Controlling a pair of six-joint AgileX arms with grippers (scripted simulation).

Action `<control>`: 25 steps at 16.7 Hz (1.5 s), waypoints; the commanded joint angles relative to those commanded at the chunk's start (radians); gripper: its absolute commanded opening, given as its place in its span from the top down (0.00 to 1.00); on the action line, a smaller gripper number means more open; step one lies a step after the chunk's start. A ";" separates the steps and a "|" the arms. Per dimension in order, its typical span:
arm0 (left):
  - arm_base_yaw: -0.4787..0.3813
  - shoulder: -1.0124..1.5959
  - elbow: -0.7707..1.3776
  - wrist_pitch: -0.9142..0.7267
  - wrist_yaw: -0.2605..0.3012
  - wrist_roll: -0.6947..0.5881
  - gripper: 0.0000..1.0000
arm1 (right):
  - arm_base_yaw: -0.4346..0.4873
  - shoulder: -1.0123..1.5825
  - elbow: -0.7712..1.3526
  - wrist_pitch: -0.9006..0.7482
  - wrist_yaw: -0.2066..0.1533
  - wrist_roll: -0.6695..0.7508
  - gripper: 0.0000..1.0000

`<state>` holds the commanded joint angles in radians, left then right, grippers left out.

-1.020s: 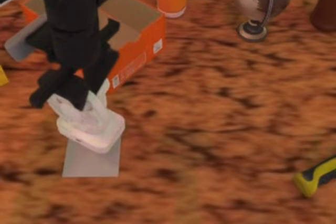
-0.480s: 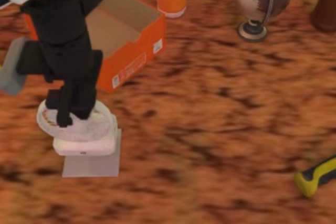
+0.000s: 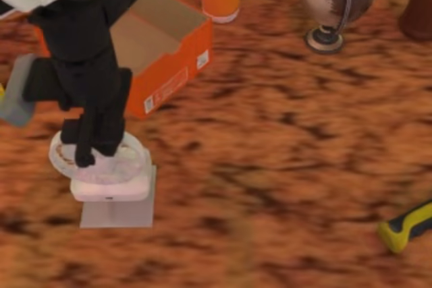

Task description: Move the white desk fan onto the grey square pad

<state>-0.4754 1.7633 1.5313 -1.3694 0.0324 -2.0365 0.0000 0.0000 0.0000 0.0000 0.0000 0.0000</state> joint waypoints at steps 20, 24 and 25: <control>0.008 0.005 -0.096 0.098 0.000 0.009 0.10 | 0.000 0.000 0.000 0.000 0.000 0.000 0.00; 0.008 0.005 -0.096 0.098 0.000 0.009 0.00 | 0.000 0.000 0.000 0.000 0.000 0.000 0.00; 0.008 0.005 -0.096 0.098 0.000 0.009 0.00 | 0.000 0.000 0.000 0.000 0.000 0.000 0.00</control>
<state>-0.4678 1.7683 1.4350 -1.2713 0.0328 -2.0277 0.0000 0.0000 0.0000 0.0000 0.0000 0.0000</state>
